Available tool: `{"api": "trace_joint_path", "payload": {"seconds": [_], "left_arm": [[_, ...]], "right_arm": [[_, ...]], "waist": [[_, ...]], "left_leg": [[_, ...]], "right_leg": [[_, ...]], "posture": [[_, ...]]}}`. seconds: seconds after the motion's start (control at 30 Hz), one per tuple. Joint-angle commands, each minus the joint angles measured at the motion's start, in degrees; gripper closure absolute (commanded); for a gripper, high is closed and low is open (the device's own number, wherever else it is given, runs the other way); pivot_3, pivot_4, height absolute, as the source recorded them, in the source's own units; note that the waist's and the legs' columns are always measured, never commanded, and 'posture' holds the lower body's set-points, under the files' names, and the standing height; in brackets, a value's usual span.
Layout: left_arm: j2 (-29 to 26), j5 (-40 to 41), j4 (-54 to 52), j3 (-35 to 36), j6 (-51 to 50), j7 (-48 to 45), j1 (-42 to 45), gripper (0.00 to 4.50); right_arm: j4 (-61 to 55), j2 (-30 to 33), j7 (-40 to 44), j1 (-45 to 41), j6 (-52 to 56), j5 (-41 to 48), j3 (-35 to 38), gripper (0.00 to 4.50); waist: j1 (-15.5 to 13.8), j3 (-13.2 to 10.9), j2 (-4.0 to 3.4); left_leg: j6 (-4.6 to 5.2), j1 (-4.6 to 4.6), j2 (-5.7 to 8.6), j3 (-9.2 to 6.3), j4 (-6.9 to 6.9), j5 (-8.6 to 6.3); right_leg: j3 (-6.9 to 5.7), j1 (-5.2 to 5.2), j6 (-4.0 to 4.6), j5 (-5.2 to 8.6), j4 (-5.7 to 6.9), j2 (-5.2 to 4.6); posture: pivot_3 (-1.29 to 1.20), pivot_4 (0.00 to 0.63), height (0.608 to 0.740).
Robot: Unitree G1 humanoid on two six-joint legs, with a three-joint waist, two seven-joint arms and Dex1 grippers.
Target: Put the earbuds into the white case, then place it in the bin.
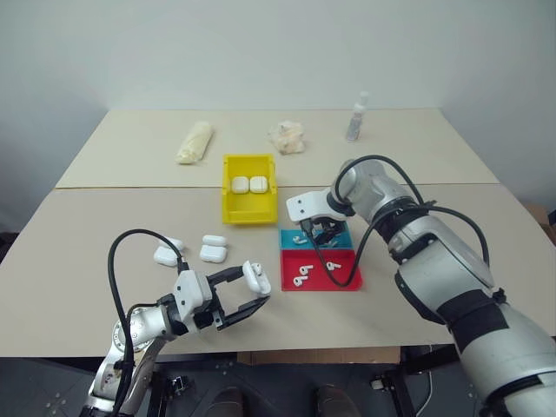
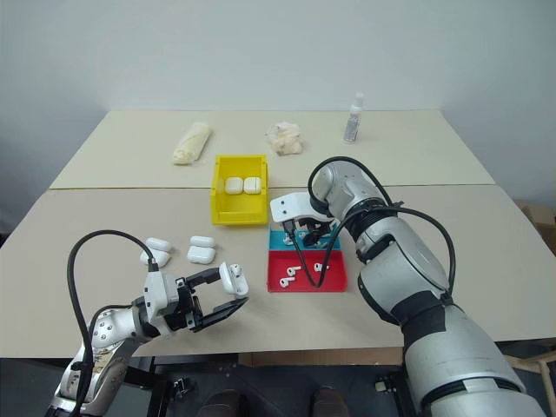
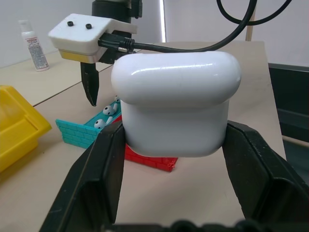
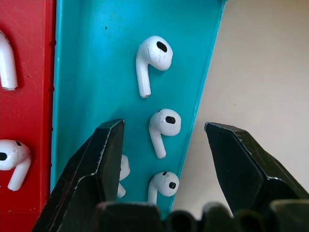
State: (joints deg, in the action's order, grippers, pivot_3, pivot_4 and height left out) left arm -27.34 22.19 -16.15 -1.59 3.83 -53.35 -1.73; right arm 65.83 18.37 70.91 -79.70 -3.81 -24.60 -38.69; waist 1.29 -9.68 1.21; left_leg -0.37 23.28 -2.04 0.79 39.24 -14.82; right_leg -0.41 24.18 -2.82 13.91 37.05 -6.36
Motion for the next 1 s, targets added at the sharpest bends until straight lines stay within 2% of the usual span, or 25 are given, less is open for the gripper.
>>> {"api": "trace_joint_path", "payload": {"seconds": [0.03, 0.47, 0.53, 1.0], "left_arm": [[-0.28, 0.74, -3.24, 0.40, -0.85, 1.21, -0.03, 1.76], [-0.11, 0.36, -3.59, -0.09, -1.44, 2.54, 0.43, 1.76], [-0.30, 0.28, -3.50, 0.01, -1.23, 2.52, 0.22, 1.76], [-0.77, -0.25, -4.56, -0.95, -1.56, 3.63, -1.06, 1.76]], "right_arm": [[0.79, -0.41, -0.91, -1.53, -1.64, -0.70, 1.92, 1.33], [2.71, -0.74, -1.78, -1.06, -3.91, -2.67, 3.29, 1.33], [2.98, -0.71, -2.06, -0.95, -4.29, -3.10, 3.39, 1.71], [4.27, -1.60, -4.05, -0.72, -5.66, -5.00, 4.41, 1.71]], "waist": [[0.02, 0.00, 0.00], [0.58, 0.00, 0.00], [0.65, 0.00, 0.00], [1.12, 0.01, -0.01]], "left_leg": [[0.00, 0.00, 0.00, 0.00, 0.00, 0.00], [-0.01, -0.02, 0.00, 0.00, 0.00, 0.01], [-0.02, -0.02, 0.00, -0.01, 0.00, 0.01], [-0.03, -0.11, 0.00, 0.00, -0.01, 0.02]], "right_leg": [[0.00, 0.00, 0.00, 0.00, 0.00, 0.00], [0.01, -0.01, 0.00, 0.00, 0.01, 0.00], [0.01, -0.01, 0.00, 0.00, 0.01, 0.00], [0.05, -0.05, 0.00, 0.00, 0.03, 0.00]], "posture": [[0.00, 0.150, 0.740], [0.00, 0.150, 0.740], [0.00, 0.150, 0.740], [0.00, 0.150, 0.740]]}}
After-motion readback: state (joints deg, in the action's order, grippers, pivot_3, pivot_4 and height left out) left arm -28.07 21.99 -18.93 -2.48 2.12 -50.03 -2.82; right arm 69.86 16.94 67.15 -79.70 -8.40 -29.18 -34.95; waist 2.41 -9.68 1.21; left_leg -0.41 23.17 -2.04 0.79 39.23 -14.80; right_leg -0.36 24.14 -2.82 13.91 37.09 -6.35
